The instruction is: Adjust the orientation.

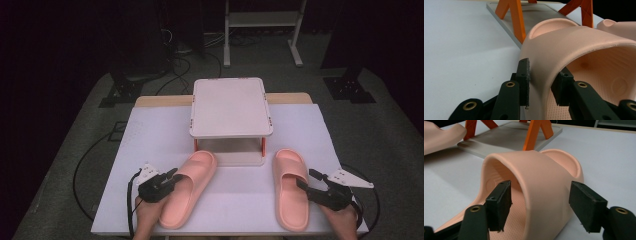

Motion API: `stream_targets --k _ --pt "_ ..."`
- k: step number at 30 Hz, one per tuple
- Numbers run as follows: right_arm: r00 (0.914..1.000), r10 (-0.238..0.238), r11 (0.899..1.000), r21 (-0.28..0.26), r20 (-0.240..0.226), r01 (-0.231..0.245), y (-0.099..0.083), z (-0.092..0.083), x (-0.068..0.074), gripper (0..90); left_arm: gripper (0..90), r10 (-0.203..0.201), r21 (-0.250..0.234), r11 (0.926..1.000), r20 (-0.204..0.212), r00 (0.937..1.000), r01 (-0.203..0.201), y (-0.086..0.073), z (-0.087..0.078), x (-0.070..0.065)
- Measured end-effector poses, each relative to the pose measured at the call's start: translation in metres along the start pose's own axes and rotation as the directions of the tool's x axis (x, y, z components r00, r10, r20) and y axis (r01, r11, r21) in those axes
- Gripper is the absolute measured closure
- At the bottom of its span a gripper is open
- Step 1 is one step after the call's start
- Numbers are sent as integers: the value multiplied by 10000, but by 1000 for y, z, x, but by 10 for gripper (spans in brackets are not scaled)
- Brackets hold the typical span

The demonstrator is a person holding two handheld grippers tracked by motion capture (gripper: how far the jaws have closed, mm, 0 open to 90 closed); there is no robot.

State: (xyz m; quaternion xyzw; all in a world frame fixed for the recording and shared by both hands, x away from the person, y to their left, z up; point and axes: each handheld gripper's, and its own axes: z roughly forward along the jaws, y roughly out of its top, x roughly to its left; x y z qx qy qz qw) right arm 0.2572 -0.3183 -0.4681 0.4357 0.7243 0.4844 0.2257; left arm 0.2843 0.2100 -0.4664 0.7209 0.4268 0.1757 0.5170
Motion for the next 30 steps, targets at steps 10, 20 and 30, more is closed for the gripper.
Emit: stream_targets --k 10,20,30 --pt "9974 -88 9990 439 715 57 0 5 2 517 712 -90 -162 9998 144 9999 92 0 -5 0" --pt "9937 -129 9987 502 1111 74 1 1 1 637 726 -6 -228 9997 425 9991 15 2 -7 -3" --pt "9928 46 9985 531 1201 -111 1 -6 -3 762 730 94 -245 9997 644 9979 -79 3 -8 -3"
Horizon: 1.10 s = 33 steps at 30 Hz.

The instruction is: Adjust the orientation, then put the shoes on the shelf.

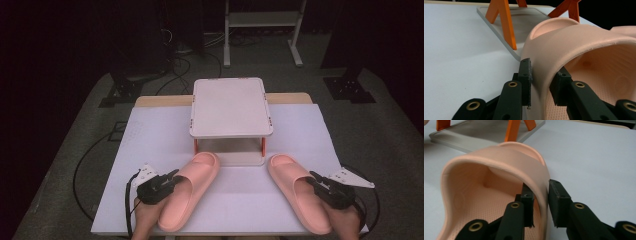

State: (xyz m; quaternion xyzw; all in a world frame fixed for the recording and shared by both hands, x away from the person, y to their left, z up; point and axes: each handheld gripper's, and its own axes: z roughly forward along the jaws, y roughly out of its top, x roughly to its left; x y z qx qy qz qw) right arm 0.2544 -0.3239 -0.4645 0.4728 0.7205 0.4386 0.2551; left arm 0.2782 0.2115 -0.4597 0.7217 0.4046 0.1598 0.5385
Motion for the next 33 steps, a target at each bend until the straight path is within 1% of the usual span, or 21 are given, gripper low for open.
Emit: stream_targets --k 5,9,10,13,14,19,21,24,29,33 --pt "9999 -24 10000 -19 -111 24 0 -3 -2 800 734 -58 27 10000 56 10000 58 0 1 1" --pt "9998 -10 10000 -76 -211 9 1 -5 -1 800 733 -32 71 10000 62 10000 31 0 2 2" --pt "9996 -7 10000 -84 -294 4 0 -6 0 801 738 -59 73 10000 87 9999 58 0 2 1" --pt "9994 2 10000 -93 -338 -6 0 -6 1 801 752 -67 60 10000 177 9998 66 0 2 2" --pt "9993 -40 9999 -132 -370 35 0 -8 2 801 755 -150 5 9999 189 9997 150 0 1 1" --pt "9988 -91 9996 -264 -490 78 1 -9 5 800 760 -151 -90 9998 244 9996 154 2 0 1" --pt "9986 -164 9994 -312 -505 149 2 -11 8 800 760 -202 -161 9997 304 9993 207 3 0 1" --pt "9982 -223 9993 -322 -556 206 2 -11 10 800 759 -259 -106 9996 367 9990 263 2 2 1" --pt "9978 -305 9990 -343 -581 285 3 -12 11 800 760 -123 -56 9999 412 9991 126 2 3 0" --pt "9976 -311 9987 -417 -615 286 3 -14 12 800 760 -113 -183 9998 495 9987 122 6 2 -2"
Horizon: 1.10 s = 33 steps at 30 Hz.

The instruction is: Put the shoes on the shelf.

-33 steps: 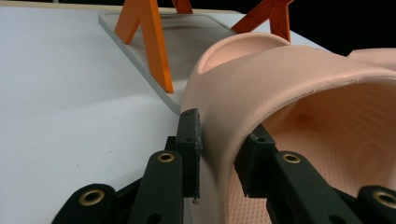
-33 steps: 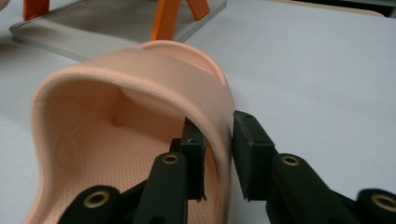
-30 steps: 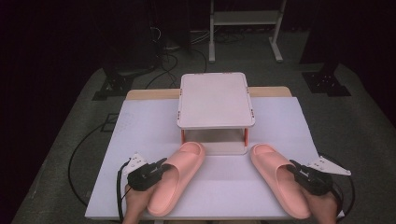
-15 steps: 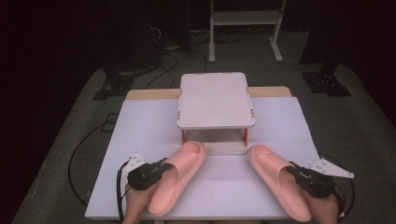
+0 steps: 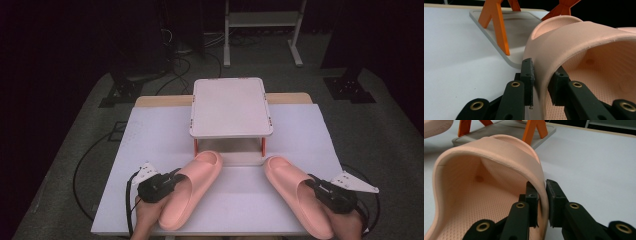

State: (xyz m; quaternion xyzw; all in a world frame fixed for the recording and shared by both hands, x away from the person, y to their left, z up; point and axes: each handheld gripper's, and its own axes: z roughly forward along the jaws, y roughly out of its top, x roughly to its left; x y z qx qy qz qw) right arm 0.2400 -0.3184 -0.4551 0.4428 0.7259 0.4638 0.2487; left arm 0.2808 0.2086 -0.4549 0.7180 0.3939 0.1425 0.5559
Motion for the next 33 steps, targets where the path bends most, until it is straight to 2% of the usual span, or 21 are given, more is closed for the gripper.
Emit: stream_targets --k 7,11,22,33 --pt "9998 125 9997 -204 -160 -128 2 -2 4 800 765 10 45 10000 125 9999 -10 -1 0 -1" --pt "9996 4 9997 -241 -297 -11 4 0 8 800 765 -108 -38 9999 193 9998 109 -1 -2 -2" --pt "9976 -154 9994 -331 -682 131 7 3 17 800 765 -40 -192 9998 392 9992 47 3 -4 -10" --pt "9958 -106 9990 -450 -914 65 11 5 26 800 765 -14 -223 9997 544 9985 26 5 -4 -15"
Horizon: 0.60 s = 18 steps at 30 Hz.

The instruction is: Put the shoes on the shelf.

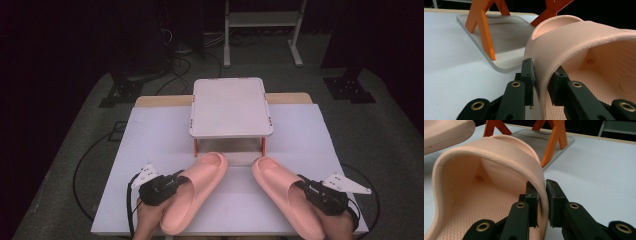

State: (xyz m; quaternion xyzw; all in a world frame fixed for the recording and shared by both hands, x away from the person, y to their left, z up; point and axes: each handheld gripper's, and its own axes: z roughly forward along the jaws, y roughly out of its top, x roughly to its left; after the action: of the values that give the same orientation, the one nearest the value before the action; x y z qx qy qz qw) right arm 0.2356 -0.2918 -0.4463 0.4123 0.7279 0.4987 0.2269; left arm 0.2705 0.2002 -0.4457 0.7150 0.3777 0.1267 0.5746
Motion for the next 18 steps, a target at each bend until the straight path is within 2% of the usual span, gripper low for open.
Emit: stream_targets --k 18 --pt "9996 120 9992 -389 -246 -129 6 0 9 800 766 254 -228 9994 377 9990 -246 9 -3 -10"
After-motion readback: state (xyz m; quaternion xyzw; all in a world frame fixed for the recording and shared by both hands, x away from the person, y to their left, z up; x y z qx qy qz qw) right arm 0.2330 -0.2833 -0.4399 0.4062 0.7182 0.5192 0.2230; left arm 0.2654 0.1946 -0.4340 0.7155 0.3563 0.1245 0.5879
